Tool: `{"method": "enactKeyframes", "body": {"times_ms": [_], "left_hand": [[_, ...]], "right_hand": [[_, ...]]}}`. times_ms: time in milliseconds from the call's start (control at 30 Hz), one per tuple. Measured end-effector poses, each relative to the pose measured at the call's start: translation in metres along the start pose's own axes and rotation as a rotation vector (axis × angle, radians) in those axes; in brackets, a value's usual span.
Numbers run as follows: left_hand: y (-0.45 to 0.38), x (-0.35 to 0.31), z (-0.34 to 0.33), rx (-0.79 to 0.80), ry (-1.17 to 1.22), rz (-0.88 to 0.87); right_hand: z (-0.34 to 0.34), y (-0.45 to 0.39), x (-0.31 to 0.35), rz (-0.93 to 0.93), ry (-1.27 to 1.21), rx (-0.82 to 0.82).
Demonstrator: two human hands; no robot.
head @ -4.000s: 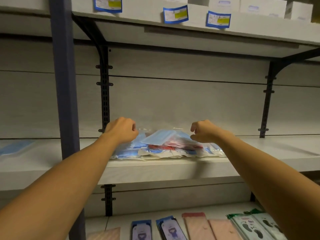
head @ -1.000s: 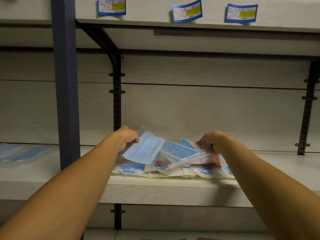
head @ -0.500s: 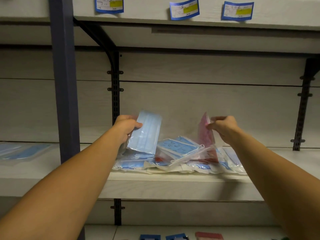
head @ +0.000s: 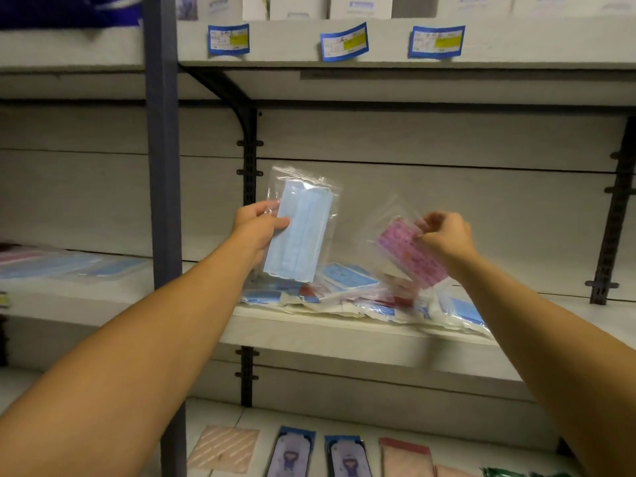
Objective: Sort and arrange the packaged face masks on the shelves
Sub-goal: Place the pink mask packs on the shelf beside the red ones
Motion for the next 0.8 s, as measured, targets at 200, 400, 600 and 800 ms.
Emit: {"method": "enactKeyframes", "body": {"times_ms": [200,400,600,800], "left_hand": [[0.049,-0.017,0.014,-0.062,-0.028,-0.046],[0.095,-0.038,0.047,-0.091,-0.085,-0.066],[0.13,-0.051,0.099,-0.169,-0.164,-0.057],[0.152,-0.061,0.157,-0.294,-0.148,-0.053]], "right_hand": [[-0.01,0.028,0.047,0.159,-0.163,0.12],[-0.05,0.054,0.082,0.1,-0.476,0.324],[-0.086,0.072,0.103,0.083,-0.52,0.434],[-0.117,0.088,0.136,0.101,-0.564,0.492]]}}
Point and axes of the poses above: each hand's wrist, its own y-axis away from the middle knuckle, its own z-axis out of the back of the hand, x = y × z, the point moved 1 cm from there along -y, towards the middle knuckle, and after that the axes turned 11 degrees about x, right-handed, at the moved point
